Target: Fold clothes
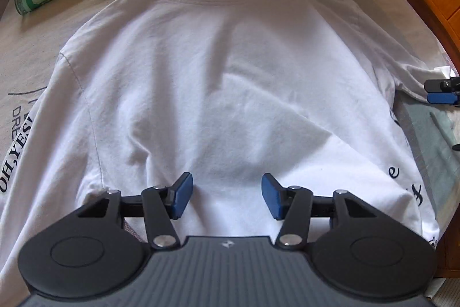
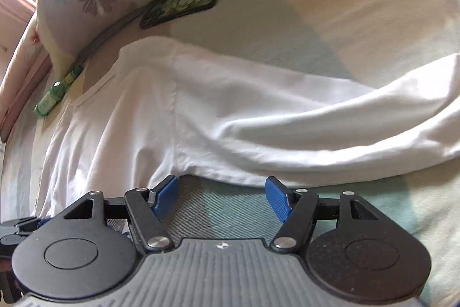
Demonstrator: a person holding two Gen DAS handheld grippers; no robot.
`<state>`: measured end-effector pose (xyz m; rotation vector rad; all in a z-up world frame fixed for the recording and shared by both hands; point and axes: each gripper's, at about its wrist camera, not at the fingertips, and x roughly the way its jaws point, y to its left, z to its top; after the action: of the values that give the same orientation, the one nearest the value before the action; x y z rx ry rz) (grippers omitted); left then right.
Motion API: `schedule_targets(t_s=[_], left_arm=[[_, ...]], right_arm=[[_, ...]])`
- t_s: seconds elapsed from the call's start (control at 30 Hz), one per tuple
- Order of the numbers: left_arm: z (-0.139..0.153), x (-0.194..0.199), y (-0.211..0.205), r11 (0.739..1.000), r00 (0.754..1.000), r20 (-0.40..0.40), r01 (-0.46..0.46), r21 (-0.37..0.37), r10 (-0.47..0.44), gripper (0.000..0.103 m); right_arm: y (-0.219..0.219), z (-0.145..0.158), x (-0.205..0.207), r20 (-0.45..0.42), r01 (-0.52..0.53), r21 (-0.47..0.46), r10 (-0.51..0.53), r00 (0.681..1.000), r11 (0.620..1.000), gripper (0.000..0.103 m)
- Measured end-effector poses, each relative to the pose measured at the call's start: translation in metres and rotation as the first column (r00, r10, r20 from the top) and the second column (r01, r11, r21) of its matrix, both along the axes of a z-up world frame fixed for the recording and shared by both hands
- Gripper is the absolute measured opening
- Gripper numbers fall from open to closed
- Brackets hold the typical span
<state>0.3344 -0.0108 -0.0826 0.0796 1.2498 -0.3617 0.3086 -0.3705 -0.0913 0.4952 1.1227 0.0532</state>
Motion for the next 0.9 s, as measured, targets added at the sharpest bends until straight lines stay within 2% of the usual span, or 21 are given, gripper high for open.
schedule_targets(t_s=[0.13, 0.23, 0.27, 0.33, 0.4, 0.47, 0.57, 0.67, 0.8, 0.9], left_arm=[[0.018, 0.008, -0.01, 1.0, 0.998, 0.054, 0.021, -0.007, -0.02, 0.053], [0.027, 0.013, -0.024, 0.999, 0.997, 0.072, 0.038, -0.006, -0.037, 0.053], [0.03, 0.015, -0.03, 0.999, 0.996, 0.076, 0.049, -0.003, -0.049, 0.053], [0.034, 0.02, -0.041, 0.997, 0.994, 0.083, 0.075, 0.0, -0.075, 0.053], [0.036, 0.024, -0.053, 0.994, 0.99, 0.086, 0.11, 0.0, -0.109, 0.053], [0.037, 0.026, -0.064, 0.989, 0.985, 0.092, 0.148, 0.004, -0.148, 0.053], [0.036, 0.025, -0.079, 0.979, 0.974, 0.096, 0.205, 0.014, -0.205, 0.053], [0.034, 0.022, -0.086, 0.971, 0.967, 0.09, 0.237, 0.016, -0.237, 0.053], [0.03, 0.02, -0.086, 0.97, 0.967, 0.077, 0.242, 0.011, -0.243, 0.053], [0.027, 0.02, -0.085, 0.973, 0.971, 0.064, 0.229, 0.018, -0.23, 0.053]], right_arm=[[-0.06, 0.023, -0.001, 0.059, 0.144, -0.105, -0.139, 0.989, 0.984, 0.071], [-0.101, 0.034, 0.003, 0.086, 0.188, -0.23, -0.173, 0.981, 0.955, 0.068], [-0.111, 0.035, 0.007, 0.095, 0.167, -0.264, -0.146, 0.985, 0.95, 0.063], [-0.125, 0.038, 0.02, 0.1, 0.104, -0.313, -0.076, 0.992, 0.944, 0.061], [-0.129, 0.036, 0.04, 0.092, -0.015, -0.353, 0.051, 0.994, 0.935, 0.058], [-0.126, 0.034, 0.059, 0.082, -0.142, -0.39, 0.188, 0.979, 0.91, 0.058], [-0.124, 0.022, 0.083, 0.006, -0.303, -0.435, 0.339, 0.941, 0.848, 0.058], [-0.135, 0.008, 0.09, -0.077, -0.382, -0.399, 0.385, 0.92, 0.833, 0.058], [-0.14, 0.001, 0.079, -0.168, -0.474, -0.344, 0.443, 0.881, 0.811, 0.057], [-0.138, 0.001, 0.07, -0.2, -0.504, -0.329, 0.463, 0.864, 0.798, 0.045]])
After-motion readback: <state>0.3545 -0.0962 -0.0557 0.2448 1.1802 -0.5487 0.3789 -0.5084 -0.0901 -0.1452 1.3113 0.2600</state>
